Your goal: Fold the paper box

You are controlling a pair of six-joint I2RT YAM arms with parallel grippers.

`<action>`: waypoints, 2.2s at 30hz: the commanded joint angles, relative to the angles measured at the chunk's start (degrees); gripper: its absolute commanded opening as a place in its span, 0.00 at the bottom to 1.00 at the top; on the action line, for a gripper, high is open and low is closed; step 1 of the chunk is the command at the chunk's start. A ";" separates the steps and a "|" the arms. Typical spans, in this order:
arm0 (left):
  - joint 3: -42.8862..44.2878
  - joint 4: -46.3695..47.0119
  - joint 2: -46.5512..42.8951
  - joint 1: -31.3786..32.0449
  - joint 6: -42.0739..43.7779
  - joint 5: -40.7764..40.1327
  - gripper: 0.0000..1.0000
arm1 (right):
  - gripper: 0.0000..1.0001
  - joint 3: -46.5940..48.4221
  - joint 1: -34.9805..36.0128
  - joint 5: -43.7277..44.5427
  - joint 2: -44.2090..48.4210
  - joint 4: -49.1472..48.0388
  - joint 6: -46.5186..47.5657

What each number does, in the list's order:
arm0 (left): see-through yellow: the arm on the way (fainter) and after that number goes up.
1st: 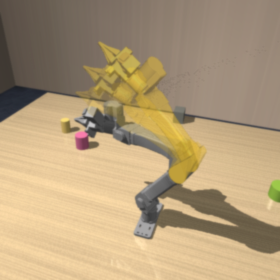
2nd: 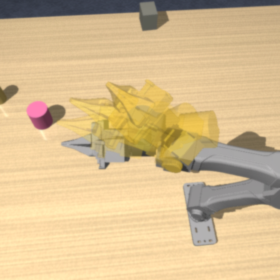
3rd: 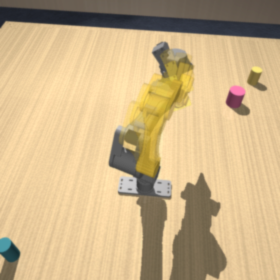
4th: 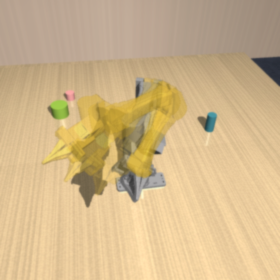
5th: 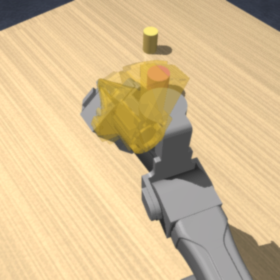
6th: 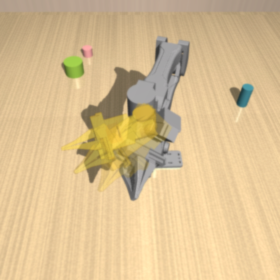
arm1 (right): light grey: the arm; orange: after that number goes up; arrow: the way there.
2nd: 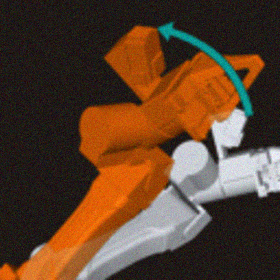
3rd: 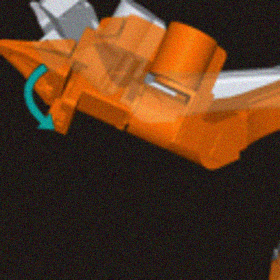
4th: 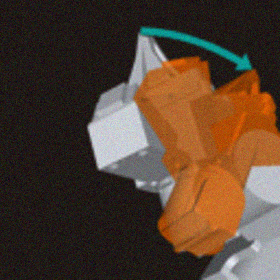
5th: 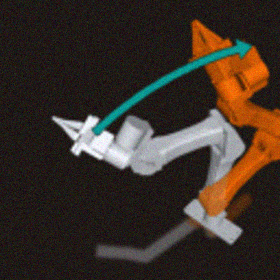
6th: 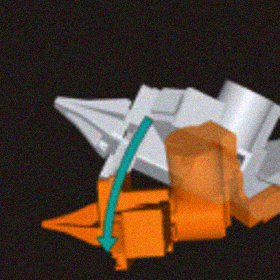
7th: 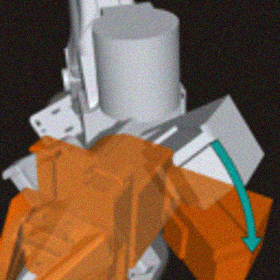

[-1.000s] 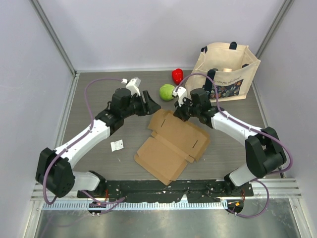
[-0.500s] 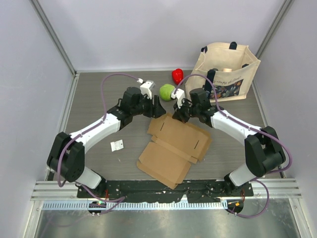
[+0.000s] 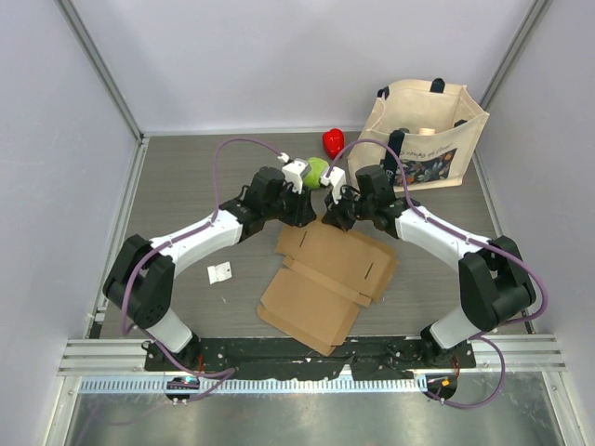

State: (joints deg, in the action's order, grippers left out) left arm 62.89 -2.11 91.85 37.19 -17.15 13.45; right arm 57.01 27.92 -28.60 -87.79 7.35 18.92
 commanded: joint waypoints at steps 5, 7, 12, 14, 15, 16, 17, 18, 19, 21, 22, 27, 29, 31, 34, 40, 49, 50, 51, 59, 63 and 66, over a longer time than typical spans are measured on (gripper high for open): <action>0.48 -0.79 -0.53 0.16 1.94 -1.94 0.40 | 0.01 0.47 0.38 -1.37 1.57 -3.40 -0.55; 0.21 -0.70 -0.27 0.25 2.03 -2.55 0.39 | 0.01 0.55 0.29 -1.46 1.48 -3.40 -0.81; 1.00 -0.62 0.96 0.78 2.64 -4.75 0.23 | 0.02 0.47 0.29 -0.94 1.92 -4.02 -2.13; 1.18 -1.05 0.70 0.78 3.52 -6.76 0.15 | 0.11 0.47 0.38 1.34 2.62 -4.45 -3.35; 1.27 -1.05 0.52 0.87 3.70 -7.38 0.13 | 0.14 0.47 0.38 4.05 2.88 -4.45 -3.97; 1.01 -0.71 0.35 0.87 3.70 -7.82 0.10 | 0.19 0.55 0.38 5.38 3.23 -4.45 -4.58; 0.92 -0.18 0.08 0.87 3.70 -8.00 0.09 | 0.22 0.55 0.29 7.05 3.93 -4.72 -6.85; 0.74 0.26 -0.01 0.87 3.61 -8.26 0.08 | 0.26 0.64 0.29 9.24 4.29 -4.89 -8.27; 0.22 1.31 -0.10 0.95 3.26 -8.44 0.07 | 0.34 0.99 0.38 13.79 4.81 -4.55 -10.28; -0.83 1.85 -0.80 0.95 2.47 -9.58 0.05 | 0.38 2.83 0.29 19.61 5.79 -1.40 -17.39; -1.28 4.28 -0.89 1.04 2.21 -9.93 0.01 | 0.38 6.06 0.38 26.07 6.22 4.19 -20.38; -4.79 9.57 -2.90 1.13 0.89 -10.81 0.00 | 0.45 13.30 0.38 40.29 10.16 20.67 -51.35; -5.32 10.28 -3.35 1.22 0.45 -11.17 0.00 | 0.46 10.94 0.55 38.98 12.89 21.91 -61.93; -6.73 12.03 -4.40 1.31 0.10 -11.61 0.00 | 0.54 5.77 0.64 36.87 17.81 18.60 -74.90; -9.36 15.28 -6.59 1.57 -0.25 -12.83 0.00 | 0.65 1.26 1.34 35.99 22.04 16.29 -92.23; -15.34 23.63 -11.07 1.92 -1.13 -15.82 0.00 | 0.72 1.88 2.66 36.69 19.07 17.27 -110.66; -17.45 26.54 -13.54 2.18 -1.48 -18.02 0.00 | 0.73 -2.96 8.72 39.04 16.59 12.86 -123.49; -17.45 26.80 -13.63 2.19 -1.57 -18.02 0.00 | 0.71 -3.31 9.16 40.02 16.95 13.21 -124.81; -17.54 26.89 -13.63 2.27 -1.75 -18.02 0.00 | 0.70 -3.92 9.43 40.81 17.38 13.47 -126.65; -18.95 29.18 -14.60 3.85 -2.19 -19.34 0.00 | 0.65 -2.96 9.69 46.08 17.65 16.72 -131.24; -19.30 29.62 -14.95 4.82 -1.84 -19.96 0.00 | 0.58 -2.87 9.70 47.49 17.74 17.61 -132.21; -19.56 29.88 -15.30 5.08 -1.57 -20.57 0.00 | 0.51 -2.79 9.69 47.93 17.83 18.04 -132.47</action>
State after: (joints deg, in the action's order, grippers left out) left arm 43.66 22.74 79.05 41.67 -19.11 -5.06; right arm 52.80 37.65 14.98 -71.81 24.01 -111.02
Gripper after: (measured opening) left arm 0.011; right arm 0.547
